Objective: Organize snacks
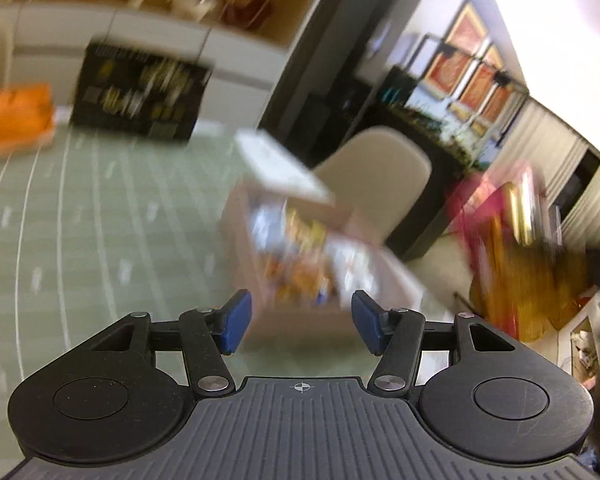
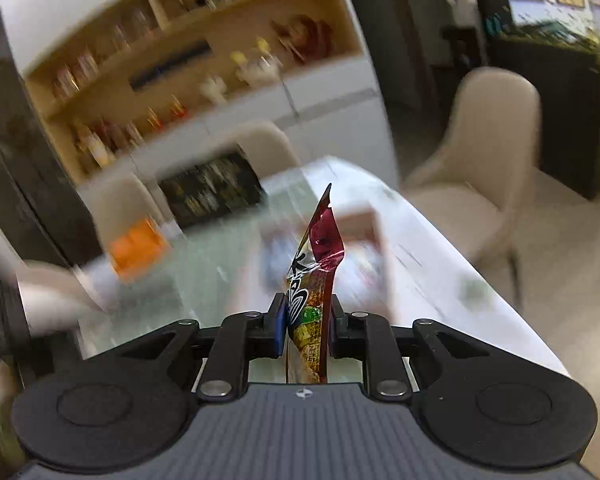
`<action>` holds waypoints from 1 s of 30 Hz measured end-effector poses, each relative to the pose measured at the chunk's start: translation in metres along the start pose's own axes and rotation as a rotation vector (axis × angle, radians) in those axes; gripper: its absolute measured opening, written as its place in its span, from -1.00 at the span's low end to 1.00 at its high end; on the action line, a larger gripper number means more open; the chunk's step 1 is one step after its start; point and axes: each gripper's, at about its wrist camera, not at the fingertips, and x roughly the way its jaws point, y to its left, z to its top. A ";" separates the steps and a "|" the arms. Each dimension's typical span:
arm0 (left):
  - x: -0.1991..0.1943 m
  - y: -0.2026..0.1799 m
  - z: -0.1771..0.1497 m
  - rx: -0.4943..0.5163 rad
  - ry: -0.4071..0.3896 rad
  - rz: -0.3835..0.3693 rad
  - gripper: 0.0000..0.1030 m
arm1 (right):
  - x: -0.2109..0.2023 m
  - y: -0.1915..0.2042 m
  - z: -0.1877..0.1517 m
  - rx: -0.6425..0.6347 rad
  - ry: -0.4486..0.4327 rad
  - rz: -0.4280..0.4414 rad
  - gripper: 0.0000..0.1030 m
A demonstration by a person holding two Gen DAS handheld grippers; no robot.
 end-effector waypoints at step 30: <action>0.046 -0.029 -0.117 0.272 0.023 0.335 0.80 | 0.095 -0.014 -0.151 -0.179 0.161 -0.331 1.00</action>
